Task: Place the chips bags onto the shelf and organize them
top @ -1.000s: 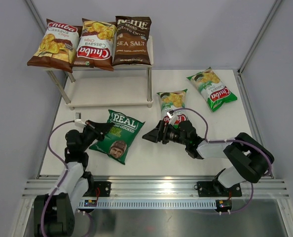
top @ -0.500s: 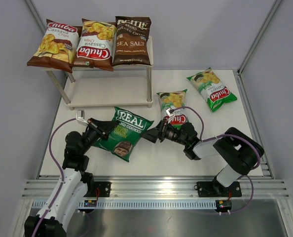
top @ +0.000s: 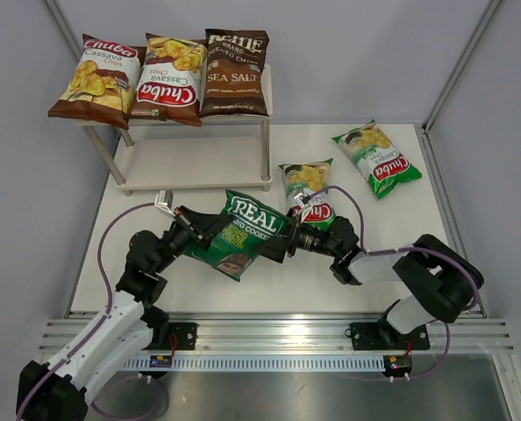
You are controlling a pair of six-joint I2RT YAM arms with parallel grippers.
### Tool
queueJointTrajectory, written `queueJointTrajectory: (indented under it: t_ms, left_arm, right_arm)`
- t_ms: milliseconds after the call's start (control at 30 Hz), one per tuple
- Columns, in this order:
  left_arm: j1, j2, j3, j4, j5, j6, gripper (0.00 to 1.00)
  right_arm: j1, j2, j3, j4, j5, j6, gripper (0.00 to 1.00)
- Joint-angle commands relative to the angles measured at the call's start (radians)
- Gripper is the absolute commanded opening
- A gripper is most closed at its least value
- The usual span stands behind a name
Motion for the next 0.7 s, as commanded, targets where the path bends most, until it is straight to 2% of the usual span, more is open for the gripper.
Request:
queueJointTrajectory:
  t_ms: [0, 67, 100, 133, 167, 267, 300, 333, 367, 400, 433, 467, 500, 567, 667]
  left_arm:
    - [-0.024, 0.037, 0.059, 0.153, 0.002, -0.049, 0.00]
    - [-0.024, 0.049, 0.070, 0.144, 0.011, -0.040, 0.00]
    - [-0.024, 0.062, 0.090, 0.115, 0.016, -0.031, 0.00]
    - [-0.024, 0.066, 0.104, 0.097, 0.029, -0.019, 0.00]
    - [-0.024, 0.071, 0.121, 0.074, 0.034, 0.013, 0.00]
    - [-0.024, 0.077, 0.190, 0.003, 0.040, 0.108, 0.18]
    - [-0.024, 0.074, 0.213, -0.037, 0.037, 0.144, 0.27]
    - [-0.024, 0.063, 0.251, -0.052, 0.031, 0.176, 0.40]
    - [-0.024, 0.060, 0.275, -0.080, 0.031, 0.240, 0.49]
    - [-0.024, 0.057, 0.295, -0.084, 0.035, 0.272, 0.59]
    - [-0.024, 0.047, 0.334, -0.095, 0.042, 0.308, 0.84]
    - [-0.024, 0.034, 0.354, -0.118, 0.036, 0.381, 0.93]
    - [-0.024, 0.020, 0.371, -0.177, 0.001, 0.424, 0.99]
    - [-0.024, -0.048, 0.383, -0.222, -0.050, 0.531, 0.99]
    - [-0.024, -0.148, 0.310, -0.198, -0.103, 0.607, 0.99]
  right_arm:
    - [0.011, -0.104, -0.005, 0.289, -0.023, -0.082, 0.98]
    - [0.011, -0.156, -0.013, 0.283, -0.025, -0.090, 0.89]
    - [0.011, -0.173, -0.016, 0.272, -0.025, -0.098, 0.80]
    - [0.010, -0.207, -0.014, 0.256, -0.023, -0.096, 0.61]
    - [0.011, -0.224, -0.013, 0.216, -0.029, -0.101, 0.54]
    - [0.010, -0.293, -0.001, 0.112, -0.025, -0.106, 0.36]
    - [0.011, -0.313, 0.001, 0.084, -0.011, -0.107, 0.33]
    - [0.011, -0.356, 0.001, 0.056, 0.001, -0.106, 0.30]
    - [0.011, -0.377, 0.001, 0.012, 0.024, -0.115, 0.24]
    - [0.010, -0.400, 0.002, -0.013, 0.038, -0.115, 0.23]
    - [0.011, -0.446, 0.007, -0.065, 0.050, -0.118, 0.23]
    - [0.011, -0.469, 0.010, -0.089, 0.072, -0.124, 0.22]
    - [0.011, -0.494, 0.021, -0.117, 0.089, -0.121, 0.22]
    - [0.011, -0.569, 0.036, -0.241, 0.154, -0.127, 0.22]
    - [0.011, -0.667, 0.065, -0.381, 0.260, -0.127, 0.21]
